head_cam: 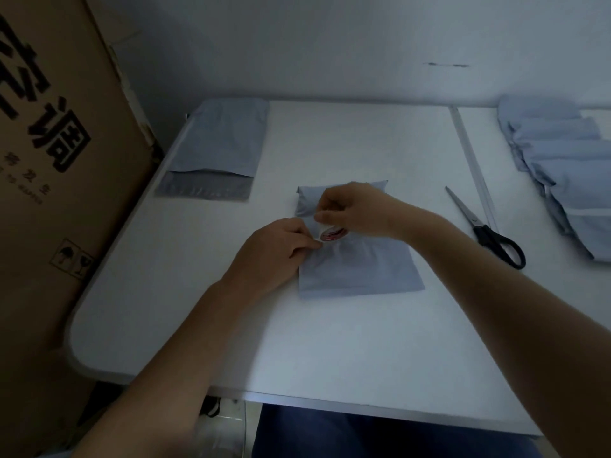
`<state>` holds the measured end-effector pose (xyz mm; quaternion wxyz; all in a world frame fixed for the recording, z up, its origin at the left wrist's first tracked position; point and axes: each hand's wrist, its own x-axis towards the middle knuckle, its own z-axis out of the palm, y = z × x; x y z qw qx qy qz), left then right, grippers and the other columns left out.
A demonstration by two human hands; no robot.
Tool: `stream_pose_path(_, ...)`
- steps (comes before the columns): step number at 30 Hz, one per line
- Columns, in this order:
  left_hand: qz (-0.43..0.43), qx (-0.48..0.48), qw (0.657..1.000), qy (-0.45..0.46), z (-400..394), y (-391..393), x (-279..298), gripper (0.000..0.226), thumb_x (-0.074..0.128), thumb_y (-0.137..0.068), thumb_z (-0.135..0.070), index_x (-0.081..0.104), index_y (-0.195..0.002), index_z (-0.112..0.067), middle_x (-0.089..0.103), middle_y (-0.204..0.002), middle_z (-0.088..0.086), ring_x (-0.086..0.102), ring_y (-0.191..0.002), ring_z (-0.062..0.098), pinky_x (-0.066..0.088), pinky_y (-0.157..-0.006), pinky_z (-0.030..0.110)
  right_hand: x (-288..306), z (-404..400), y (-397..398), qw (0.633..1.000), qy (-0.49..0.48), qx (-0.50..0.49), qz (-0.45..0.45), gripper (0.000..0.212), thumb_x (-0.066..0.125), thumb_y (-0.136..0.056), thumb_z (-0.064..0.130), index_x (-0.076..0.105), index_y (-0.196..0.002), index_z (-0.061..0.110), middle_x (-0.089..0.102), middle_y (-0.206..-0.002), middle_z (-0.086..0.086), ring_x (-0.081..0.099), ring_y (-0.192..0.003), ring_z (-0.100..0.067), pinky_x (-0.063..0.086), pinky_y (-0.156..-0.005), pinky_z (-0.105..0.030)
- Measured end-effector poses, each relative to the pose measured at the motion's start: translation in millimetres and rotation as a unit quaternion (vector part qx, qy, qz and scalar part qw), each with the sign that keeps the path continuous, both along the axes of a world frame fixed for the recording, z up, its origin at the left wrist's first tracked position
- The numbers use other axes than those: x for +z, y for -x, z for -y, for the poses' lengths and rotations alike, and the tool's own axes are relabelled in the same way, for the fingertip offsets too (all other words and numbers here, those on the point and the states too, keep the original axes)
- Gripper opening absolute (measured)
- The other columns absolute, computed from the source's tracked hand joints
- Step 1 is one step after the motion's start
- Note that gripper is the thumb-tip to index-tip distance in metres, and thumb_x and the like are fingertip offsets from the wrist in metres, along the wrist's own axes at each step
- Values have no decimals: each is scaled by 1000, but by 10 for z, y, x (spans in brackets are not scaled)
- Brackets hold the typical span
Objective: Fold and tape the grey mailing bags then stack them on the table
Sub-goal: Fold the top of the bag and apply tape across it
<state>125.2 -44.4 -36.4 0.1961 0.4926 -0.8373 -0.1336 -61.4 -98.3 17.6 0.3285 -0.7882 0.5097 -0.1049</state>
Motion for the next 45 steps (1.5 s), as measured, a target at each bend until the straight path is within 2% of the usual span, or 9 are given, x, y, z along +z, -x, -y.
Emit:
stream_pose_path(6,23,6,1000,1,-11,11,34,24,60,-90,-13,74,-108,-20,68,-109,-3,62,-98,16,44,-82,21,176,46,-68,996,-13,51,-71,8,62,-89,33,65,-92,26,58,-84,13,58,-87,-11,41,-64,-18)
stream_pose_path(10,34,3,999,9,-8,3,33,24,59,-90,-15,74,-107,-22,68,-111,-5,62,-99,16,46,-81,24,223,31,-124,994,-21,68,-89,3,63,-88,30,63,-91,29,58,-91,10,58,-93,-13,43,-73,-24)
stream_pose_path(14,35,3,999,15,-3,-9,35,24,59,-89,-16,75,-106,-25,68,-113,-6,63,-100,17,42,-81,20,268,-3,-193,989,-19,90,-113,4,61,-89,26,61,-92,29,52,-83,16,53,-85,-10,41,-66,-21)
stream_pose_path(17,32,0,999,17,0,-11,30,23,61,-89,-16,75,-106,-25,68,-115,-5,63,-101,17,42,-82,19,278,-25,-236,987,-19,89,-129,5,57,-92,26,59,-96,24,54,-90,9,52,-83,-12,40,-71,-24)
stream_pose_path(21,32,0,999,11,18,-15,18,23,60,-90,-15,75,-106,-24,68,-112,-4,63,-99,17,48,-82,25,318,-31,-237,981,-23,76,-174,22,56,-94,30,64,-104,12,63,-107,-2,61,-95,-21,48,-74,-30)
stream_pose_path(25,27,2,1000,11,10,-12,17,23,61,-90,-16,74,-107,-23,69,-110,-3,63,-99,18,48,-82,26,330,-34,-208,985,-47,52,-157,15,61,-91,30,61,-95,16,61,-108,-6,62,-94,-23,55,-75,-32)
stream_pose_path(31,24,9,1000,7,3,-2,18,22,61,-90,-17,75,-106,-22,68,-112,-3,63,-101,18,50,-84,27,329,-37,-220,985,-55,23,-160,23,61,-92,26,64,-103,6,64,-107,-11,64,-95,-26,58,-77,-36)
stream_pose_path(38,15,22,1000,13,-27,24,1,21,61,-91,-20,75,-106,-23,68,-109,-5,63,-96,16,52,-78,29,301,-31,-134,987,-55,-1,-154,13,63,-91,26,60,-92,14,58,-89,-4,59,-84,-22,53,-58,-28)
stream_pose_path(45,15,31,999,8,-38,31,18,22,59,-91,-20,74,-107,-25,67,-104,-7,62,-92,14,50,-73,27,298,-69,-70,984,-28,10,-178,12,63,-91,28,59,-89,17,58,-102,-5,55,-92,-22,51,-71,-31)
